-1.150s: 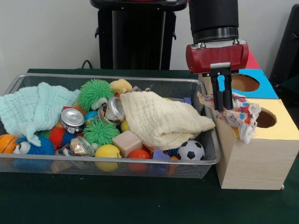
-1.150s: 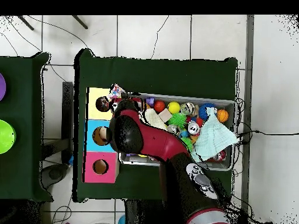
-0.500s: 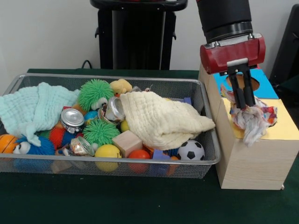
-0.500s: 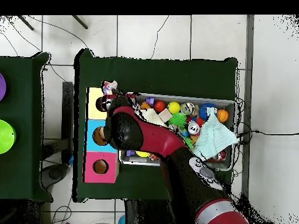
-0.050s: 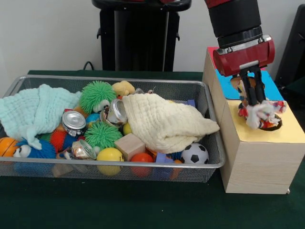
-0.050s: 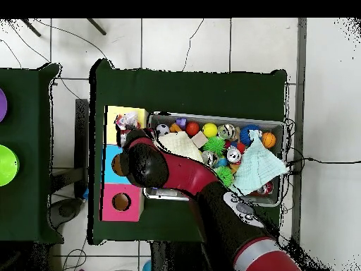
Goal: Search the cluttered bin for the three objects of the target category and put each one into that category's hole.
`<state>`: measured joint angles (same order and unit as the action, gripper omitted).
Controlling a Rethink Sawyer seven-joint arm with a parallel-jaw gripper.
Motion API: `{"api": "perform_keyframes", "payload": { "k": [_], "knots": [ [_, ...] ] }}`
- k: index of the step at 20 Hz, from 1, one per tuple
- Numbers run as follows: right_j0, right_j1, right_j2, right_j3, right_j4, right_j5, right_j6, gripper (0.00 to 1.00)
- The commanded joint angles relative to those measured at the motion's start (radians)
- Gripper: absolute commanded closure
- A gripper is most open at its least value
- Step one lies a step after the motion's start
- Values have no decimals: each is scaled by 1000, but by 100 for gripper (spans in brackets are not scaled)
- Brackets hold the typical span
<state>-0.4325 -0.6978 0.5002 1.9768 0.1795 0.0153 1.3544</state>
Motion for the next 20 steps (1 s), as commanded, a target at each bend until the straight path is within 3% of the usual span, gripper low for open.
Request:
{"api": "perform_keyframes", "payload": {
  "k": [1, 6, 11, 15, 20],
  "knots": [
    [19, 11, -12, 57, 61, 223, 214, 100],
    [33, 65, -32, 25, 28, 157, 214, 100],
    [-2, 143, 23, -31, -35, -29, 205, 100],
    [12, 109, 16, -64, -61, -128, 216, 100],
    [14, 53, -2, -69, -44, -135, 229, 100]
  ]
}}
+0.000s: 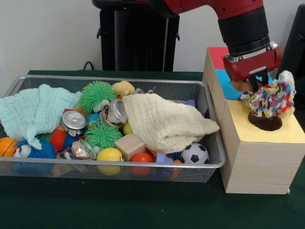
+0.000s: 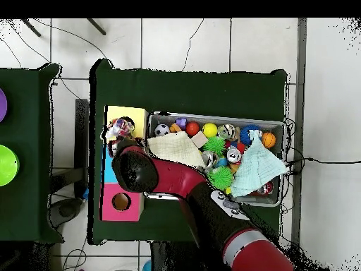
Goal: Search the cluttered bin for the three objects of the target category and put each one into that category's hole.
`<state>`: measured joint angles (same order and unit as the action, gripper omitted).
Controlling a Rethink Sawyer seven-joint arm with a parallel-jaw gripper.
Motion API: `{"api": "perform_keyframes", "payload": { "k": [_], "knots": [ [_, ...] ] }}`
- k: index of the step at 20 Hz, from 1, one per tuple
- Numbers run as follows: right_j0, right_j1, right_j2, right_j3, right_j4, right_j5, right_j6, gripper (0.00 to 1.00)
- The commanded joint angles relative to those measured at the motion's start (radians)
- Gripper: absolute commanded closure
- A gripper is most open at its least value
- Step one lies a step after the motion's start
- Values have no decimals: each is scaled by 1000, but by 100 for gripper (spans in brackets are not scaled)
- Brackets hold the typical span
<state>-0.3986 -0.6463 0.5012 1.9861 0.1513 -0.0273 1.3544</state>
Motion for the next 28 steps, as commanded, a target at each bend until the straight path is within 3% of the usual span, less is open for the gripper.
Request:
{"api": "perform_keyframes", "payload": {
  "k": [1, 7, 9, 12, 16, 19, 23, 28],
  "knots": [
    [-18, -19, -9, -71, -10, -91, 231, 100],
    [-8, -75, -30, -64, 29, -63, 235, 100],
    [5, -95, -51, -61, 46, -14, 226, 100],
    [35, -83, -103, -71, 62, 101, 189, 100],
    [27, -47, -87, -61, 59, 122, 188, 100],
    [36, -76, -102, -59, 65, 157, 192, 100],
    [59, -42, -139, -96, 55, 145, 181, 100],
    [55, -1, -127, -126, 30, 68, 180, 100]
  ]
}}
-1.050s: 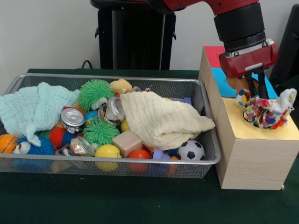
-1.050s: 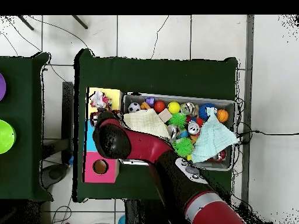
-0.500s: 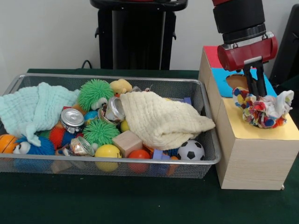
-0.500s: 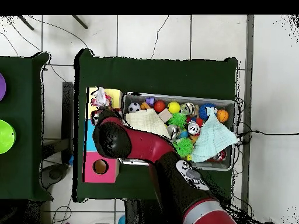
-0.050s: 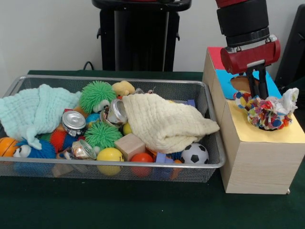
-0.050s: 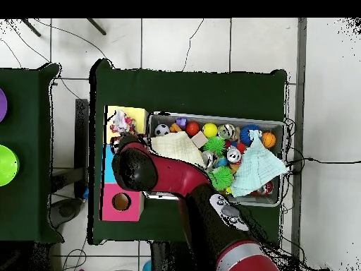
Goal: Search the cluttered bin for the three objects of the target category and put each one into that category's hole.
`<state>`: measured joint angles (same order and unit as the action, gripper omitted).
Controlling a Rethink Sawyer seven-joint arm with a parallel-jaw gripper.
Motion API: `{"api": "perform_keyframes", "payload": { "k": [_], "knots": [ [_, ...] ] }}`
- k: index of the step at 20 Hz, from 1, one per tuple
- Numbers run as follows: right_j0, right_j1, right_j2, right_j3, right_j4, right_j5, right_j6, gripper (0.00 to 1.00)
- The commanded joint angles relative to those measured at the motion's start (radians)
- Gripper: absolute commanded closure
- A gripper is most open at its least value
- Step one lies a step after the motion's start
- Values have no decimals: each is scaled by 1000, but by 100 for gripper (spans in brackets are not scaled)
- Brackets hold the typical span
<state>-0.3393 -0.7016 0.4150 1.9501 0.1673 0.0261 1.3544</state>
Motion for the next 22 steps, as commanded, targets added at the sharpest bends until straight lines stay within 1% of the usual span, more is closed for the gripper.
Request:
{"api": "perform_keyframes", "payload": {
  "k": [1, 3, 5, 10, 13, 15, 17, 20, 22],
  "knots": [
    [-6, 54, -37, -96, 10, 1, 181, 100],
    [-8, 48, -35, -104, 0, -31, 185, 100],
    [3, 51, -52, -129, -6, -65, 183, 100],
    [0, 37, -46, -140, -13, -77, 187, 100],
    [6, 33, -56, -141, -18, -85, 188, 100],
    [6, 41, -57, -147, -19, -71, 181, 100],
    [0, 66, -46, -155, -19, -67, 180, 100],
    [15, 129, -59, -190, -10, -46, 165, 100],
    [21, 144, -70, -193, -8, -10, 156, 100]
  ]
}}
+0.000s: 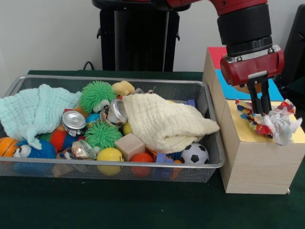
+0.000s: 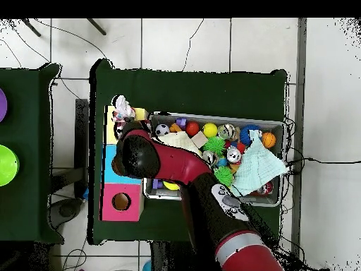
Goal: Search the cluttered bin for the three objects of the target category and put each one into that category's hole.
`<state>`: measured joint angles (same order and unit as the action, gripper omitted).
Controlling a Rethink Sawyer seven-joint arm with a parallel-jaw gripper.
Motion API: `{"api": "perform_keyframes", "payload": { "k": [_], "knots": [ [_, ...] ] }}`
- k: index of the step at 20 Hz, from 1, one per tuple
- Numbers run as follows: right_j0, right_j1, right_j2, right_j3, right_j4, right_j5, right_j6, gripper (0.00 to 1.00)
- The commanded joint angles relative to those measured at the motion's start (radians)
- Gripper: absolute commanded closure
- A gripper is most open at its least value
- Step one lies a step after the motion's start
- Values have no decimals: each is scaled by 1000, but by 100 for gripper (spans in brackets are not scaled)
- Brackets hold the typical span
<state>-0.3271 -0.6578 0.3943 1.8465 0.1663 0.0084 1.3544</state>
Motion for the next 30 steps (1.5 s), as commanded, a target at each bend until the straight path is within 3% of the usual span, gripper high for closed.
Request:
{"api": "perform_keyframes", "payload": {
  "k": [1, 7, 12, 14, 20, 24, 30],
  "knots": [
    [13, 100, -58, -91, -1, 42, 151, 100],
    [14, 91, -63, -81, -4, 166, 123, 100],
    [-5, 84, -45, -62, -53, 288, 45, 100],
    [7, 81, -66, -72, -71, 400, 10, 100],
    [16, 73, -88, -81, -109, 551, 14, 100],
    [13, 85, -86, -84, -131, 512, 30, 100],
    [-28, 69, -22, -65, -140, 342, 66, 100]
  ]
}}
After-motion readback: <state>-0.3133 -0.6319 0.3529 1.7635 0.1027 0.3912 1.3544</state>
